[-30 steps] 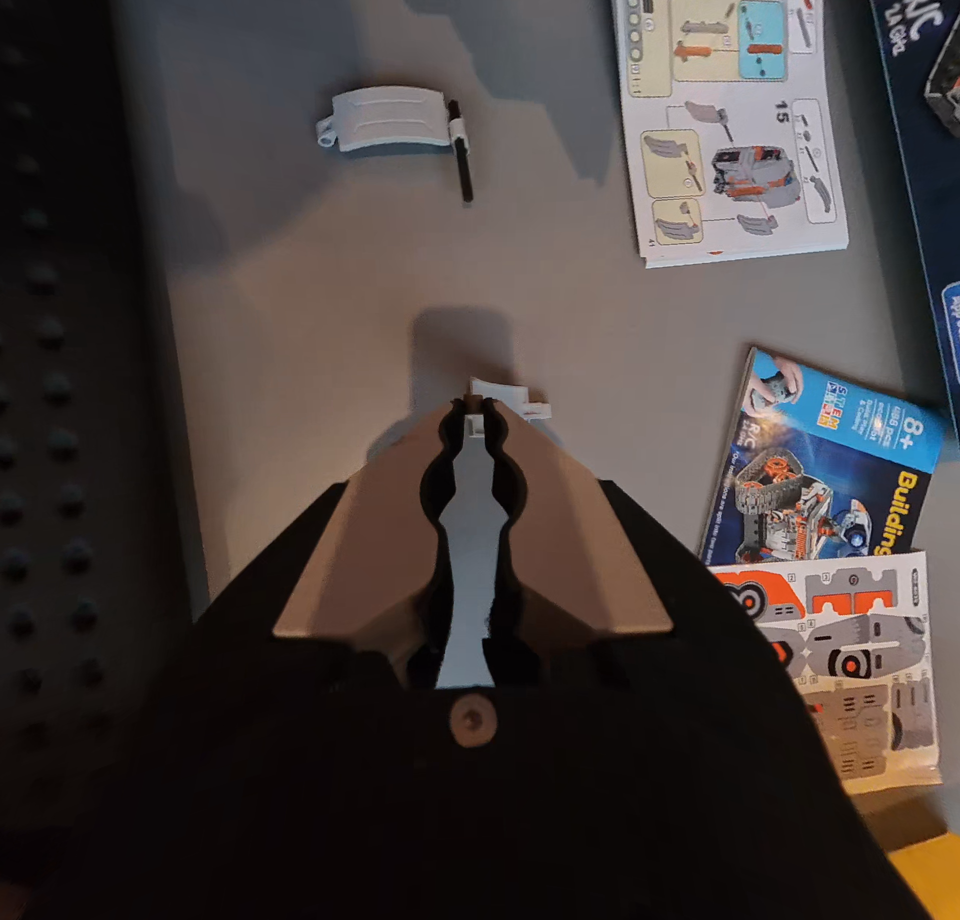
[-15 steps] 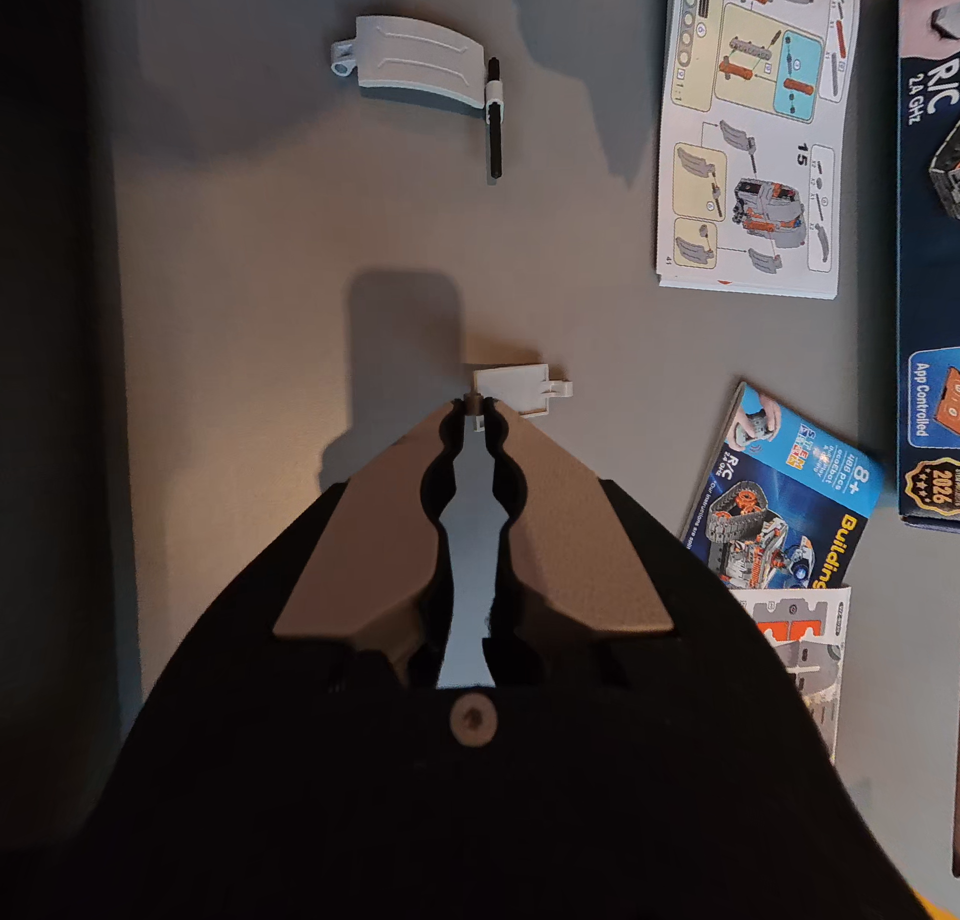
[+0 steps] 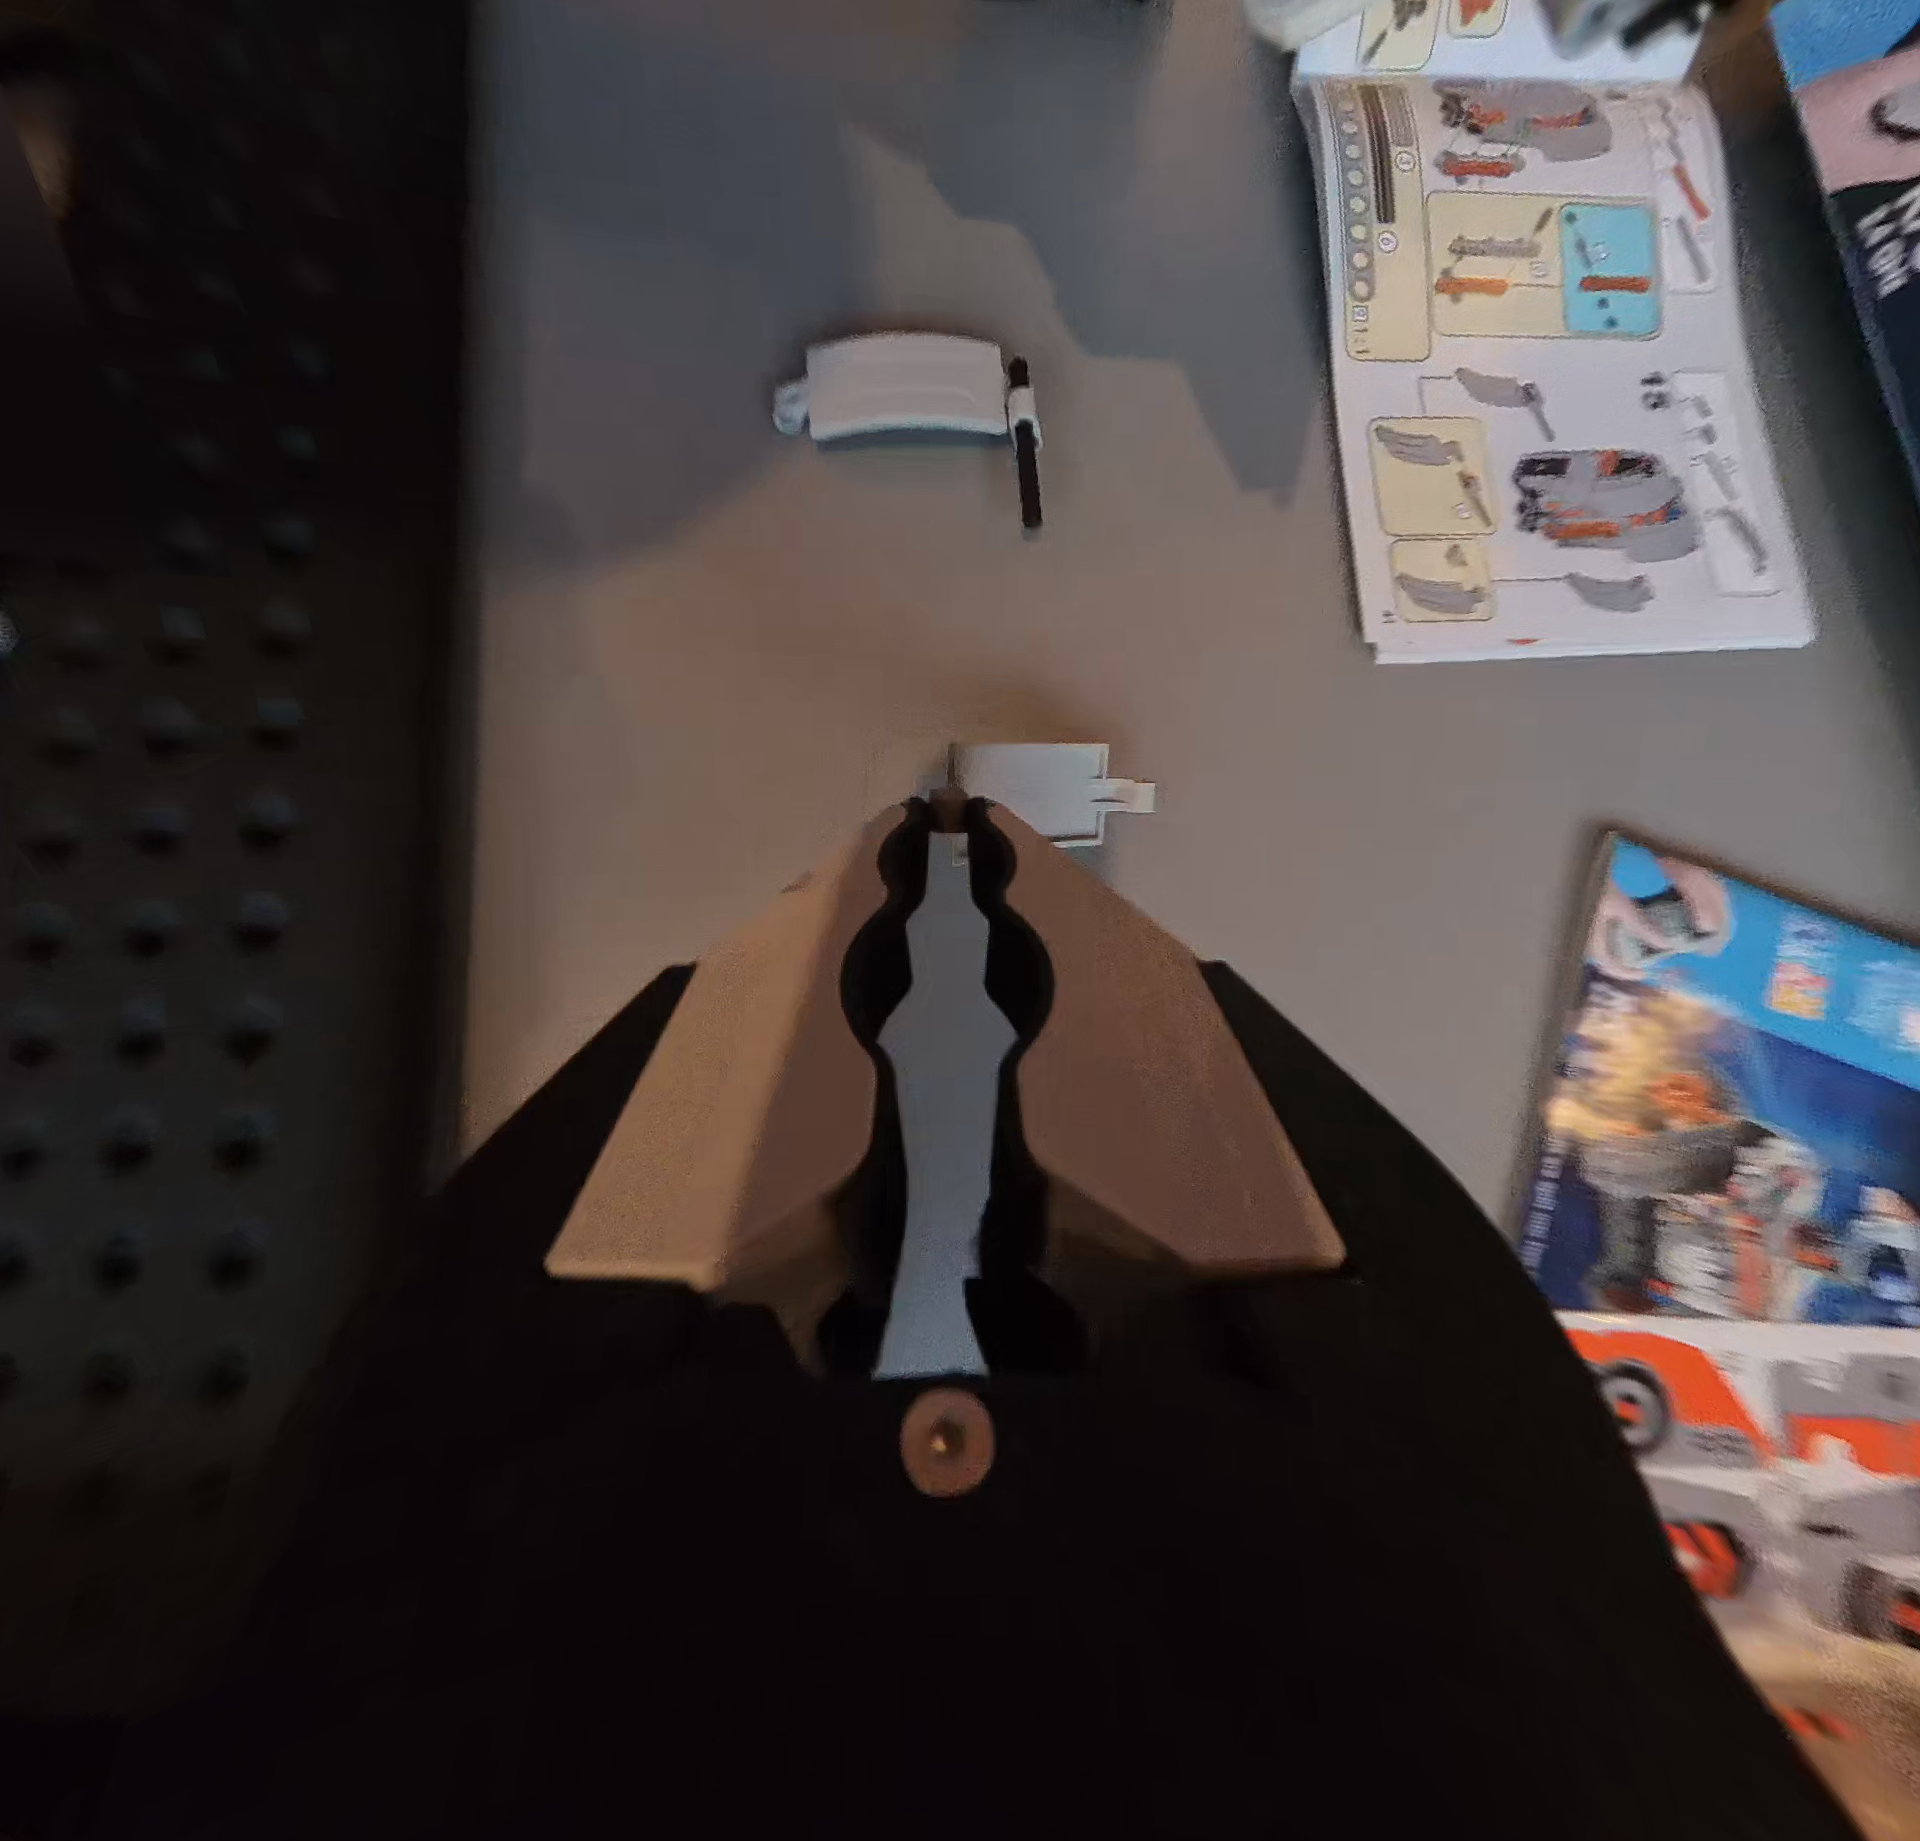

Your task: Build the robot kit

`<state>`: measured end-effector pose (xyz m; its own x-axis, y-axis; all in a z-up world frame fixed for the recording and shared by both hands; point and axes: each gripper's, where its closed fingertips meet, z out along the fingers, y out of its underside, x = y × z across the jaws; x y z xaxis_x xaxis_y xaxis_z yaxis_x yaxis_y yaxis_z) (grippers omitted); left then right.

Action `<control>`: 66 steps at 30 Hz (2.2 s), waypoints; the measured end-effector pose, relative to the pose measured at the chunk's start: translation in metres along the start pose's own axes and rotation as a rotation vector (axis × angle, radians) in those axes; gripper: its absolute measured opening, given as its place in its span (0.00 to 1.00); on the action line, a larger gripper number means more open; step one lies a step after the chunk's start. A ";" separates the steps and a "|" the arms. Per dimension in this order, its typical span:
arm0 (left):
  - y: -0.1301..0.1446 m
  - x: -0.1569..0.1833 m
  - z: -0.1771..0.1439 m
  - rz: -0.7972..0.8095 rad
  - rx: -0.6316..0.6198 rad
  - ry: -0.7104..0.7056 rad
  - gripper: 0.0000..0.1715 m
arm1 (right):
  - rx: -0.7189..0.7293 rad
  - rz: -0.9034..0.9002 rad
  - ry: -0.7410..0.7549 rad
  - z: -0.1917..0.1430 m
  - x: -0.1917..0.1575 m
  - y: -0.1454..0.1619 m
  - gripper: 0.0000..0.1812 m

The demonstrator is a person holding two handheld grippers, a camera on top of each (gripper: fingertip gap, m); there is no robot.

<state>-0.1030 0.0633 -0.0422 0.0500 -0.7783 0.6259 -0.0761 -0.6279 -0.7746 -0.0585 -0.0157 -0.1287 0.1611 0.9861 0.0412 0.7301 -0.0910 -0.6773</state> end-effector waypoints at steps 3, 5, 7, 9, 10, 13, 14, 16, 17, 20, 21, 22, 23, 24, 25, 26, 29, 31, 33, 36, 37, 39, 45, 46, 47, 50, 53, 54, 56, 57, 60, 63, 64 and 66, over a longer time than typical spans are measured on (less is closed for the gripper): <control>0.001 0.001 0.001 -0.001 -0.004 0.002 0.03 | 0.100 0.233 -0.182 -0.008 -0.005 -0.007 0.03; 0.002 0.001 0.001 -0.005 -0.008 0.005 0.03 | 0.150 0.305 -0.245 -0.012 -0.002 -0.010 0.03; 0.002 0.002 0.002 -0.005 -0.010 0.006 0.03 | 0.143 0.276 -0.218 -0.012 0.002 -0.004 0.03; 0.002 0.002 0.002 -0.004 -0.010 0.007 0.03 | 0.098 0.200 -0.162 -0.009 0.004 0.004 0.03; 0.002 0.002 0.002 -0.003 -0.009 0.007 0.03 | 0.064 0.151 -0.131 -0.008 0.004 0.008 0.03; 0.001 0.003 0.001 -0.003 -0.006 0.007 0.03 | -0.041 -0.075 -0.025 0.002 -0.002 0.012 0.03; 0.001 0.003 0.001 -0.002 -0.005 0.006 0.03 | -0.042 -0.142 0.002 0.006 -0.005 0.007 0.03; 0.001 0.002 0.001 -0.004 -0.006 0.005 0.03 | -0.037 -0.209 0.001 0.016 -0.013 -0.001 0.03; 0.001 0.002 0.001 -0.005 -0.007 0.005 0.03 | -0.021 -0.228 0.003 0.021 -0.014 -0.005 0.03; 0.002 0.001 0.002 -0.008 -0.011 0.004 0.03 | 0.030 -0.258 -0.006 0.033 -0.013 -0.009 0.03; 0.002 0.001 0.002 -0.009 -0.011 0.003 0.03 | 0.042 -0.261 -0.013 0.036 -0.012 -0.009 0.03; 0.003 0.000 0.002 -0.009 -0.012 0.003 0.03 | 0.050 -0.261 -0.016 0.038 -0.011 -0.010 0.03; 0.003 0.000 0.002 -0.010 -0.012 0.003 0.03 | 0.052 -0.265 -0.018 0.040 -0.010 -0.010 0.03; 0.003 0.000 0.002 -0.011 -0.012 0.003 0.03 | 0.048 -0.274 -0.007 0.041 -0.008 -0.010 0.03; 0.003 0.000 0.002 -0.012 -0.012 0.004 0.03 | 0.038 -0.285 0.021 0.040 -0.004 -0.011 0.03; 0.003 0.000 0.002 -0.013 -0.012 0.005 0.03 | 0.024 -0.293 0.048 0.037 -0.001 -0.011 0.03; 0.004 0.000 0.003 -0.016 -0.015 0.010 0.03 | -0.031 -0.192 0.006 0.022 -0.006 -0.005 0.03; 0.004 0.001 0.004 -0.019 -0.017 0.016 0.03 | 0.056 0.024 -0.099 0.008 -0.011 -0.019 0.03; 0.004 0.002 0.005 -0.023 -0.015 0.023 0.03 | 0.196 0.285 -0.306 -0.009 -0.017 -0.040 0.03; 0.002 0.004 0.004 -0.022 -0.008 0.030 0.03 | 0.294 0.578 -0.598 -0.025 -0.020 -0.049 0.03; 0.002 0.005 0.004 -0.020 -0.007 0.029 0.03 | 0.239 0.644 -0.613 -0.018 -0.019 -0.038 0.03; 0.001 0.004 0.003 -0.021 -0.003 0.029 0.03 | 0.136 0.719 -0.592 -0.003 -0.016 -0.017 0.03; 0.006 0.001 0.005 -0.046 -0.021 0.042 0.03 | 0.174 0.604 -0.483 -0.018 -0.008 -0.035 0.03; 0.007 0.000 0.006 -0.050 -0.024 0.042 0.03 | 0.180 0.532 -0.415 -0.021 -0.004 -0.038 0.03; 0.008 -0.001 0.007 -0.051 -0.027 0.042 0.03 | 0.172 0.449 -0.347 -0.023 -0.003 -0.038 0.03; 0.010 0.000 0.008 -0.057 -0.036 0.045 0.03 | 0.045 0.167 -0.092 -0.023 0.002 -0.024 0.03; 0.011 0.000 0.009 -0.053 -0.044 0.042 0.03 | -0.161 -0.077 0.143 -0.020 0.010 -0.003 0.03; 0.012 -0.001 0.009 -0.054 -0.047 0.041 0.03 | -0.232 -0.132 0.198 -0.019 0.013 0.003 0.03; 0.013 -0.002 0.010 -0.057 -0.050 0.038 0.03 | -0.383 -0.208 0.267 -0.018 0.016 0.016 0.03; 0.013 -0.003 0.010 -0.058 -0.052 0.035 0.03 | -0.459 -0.249 0.279 -0.018 0.015 0.022 0.03; 0.013 -0.006 0.009 -0.065 -0.053 0.031 0.03 | -0.651 -0.329 0.263 -0.016 0.011 0.035 0.03; 0.013 -0.007 0.008 -0.066 -0.051 0.027 0.03 | -0.842 -0.362 0.220 -0.018 0.007 0.051 0.03; 0.013 -0.008 0.008 -0.066 -0.050 0.025 0.03 | -0.889 -0.365 0.207 -0.018 0.004 0.052 0.03; 0.013 -0.009 0.007 -0.071 -0.049 0.026 0.03 | -0.979 -0.381 0.185 -0.018 -0.007 0.055 0.03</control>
<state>-0.0974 0.0622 -0.0581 0.0312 -0.7309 0.6817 -0.1218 -0.6797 -0.7233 -0.0076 -0.0300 -0.1528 -0.1522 0.9441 0.2924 0.9560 0.0655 0.2860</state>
